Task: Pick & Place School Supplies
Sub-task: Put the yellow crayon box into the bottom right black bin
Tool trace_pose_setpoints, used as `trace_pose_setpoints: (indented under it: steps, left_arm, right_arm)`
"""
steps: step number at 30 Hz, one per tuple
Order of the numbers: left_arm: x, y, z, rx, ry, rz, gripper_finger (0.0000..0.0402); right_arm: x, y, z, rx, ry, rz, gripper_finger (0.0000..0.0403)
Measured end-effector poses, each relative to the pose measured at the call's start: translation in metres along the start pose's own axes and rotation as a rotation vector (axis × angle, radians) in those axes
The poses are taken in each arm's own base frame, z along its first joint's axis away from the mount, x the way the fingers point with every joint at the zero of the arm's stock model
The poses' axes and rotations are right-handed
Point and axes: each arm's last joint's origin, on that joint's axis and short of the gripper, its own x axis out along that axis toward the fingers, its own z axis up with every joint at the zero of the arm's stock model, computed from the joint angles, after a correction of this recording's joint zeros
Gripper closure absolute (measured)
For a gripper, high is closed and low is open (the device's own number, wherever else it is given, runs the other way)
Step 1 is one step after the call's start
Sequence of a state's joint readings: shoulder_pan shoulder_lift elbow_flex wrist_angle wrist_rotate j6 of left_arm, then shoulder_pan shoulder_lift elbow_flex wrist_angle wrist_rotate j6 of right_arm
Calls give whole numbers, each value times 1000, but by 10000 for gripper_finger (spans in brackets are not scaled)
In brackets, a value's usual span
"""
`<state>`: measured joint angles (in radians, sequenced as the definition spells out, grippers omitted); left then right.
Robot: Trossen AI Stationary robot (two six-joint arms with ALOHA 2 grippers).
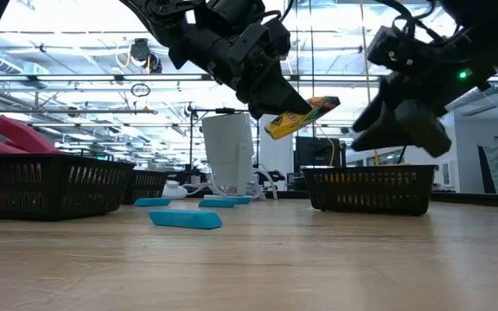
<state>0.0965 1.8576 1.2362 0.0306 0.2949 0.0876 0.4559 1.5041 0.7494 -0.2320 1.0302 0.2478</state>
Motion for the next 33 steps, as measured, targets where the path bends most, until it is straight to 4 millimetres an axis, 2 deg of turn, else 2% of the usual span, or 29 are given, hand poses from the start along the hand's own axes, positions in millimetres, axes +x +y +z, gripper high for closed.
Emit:
trace_pose_setpoints:
  steps: [6,13,26,33]
  left_arm:
    - [-1,2,3,15,-34,-7,342]
    - [4,3,8,49,-90,-37,342]
    - [39,18,25,92,-10,-51,342]
    - [54,31,22,106,9,-45,342]
  right_arm:
    - [-17,-25,-3,91,15,-34,175]
    - [-32,-40,2,121,-37,-16,175]
    - [-44,-33,0,147,-45,80,175]
    - [-52,-34,-15,185,12,68,181]
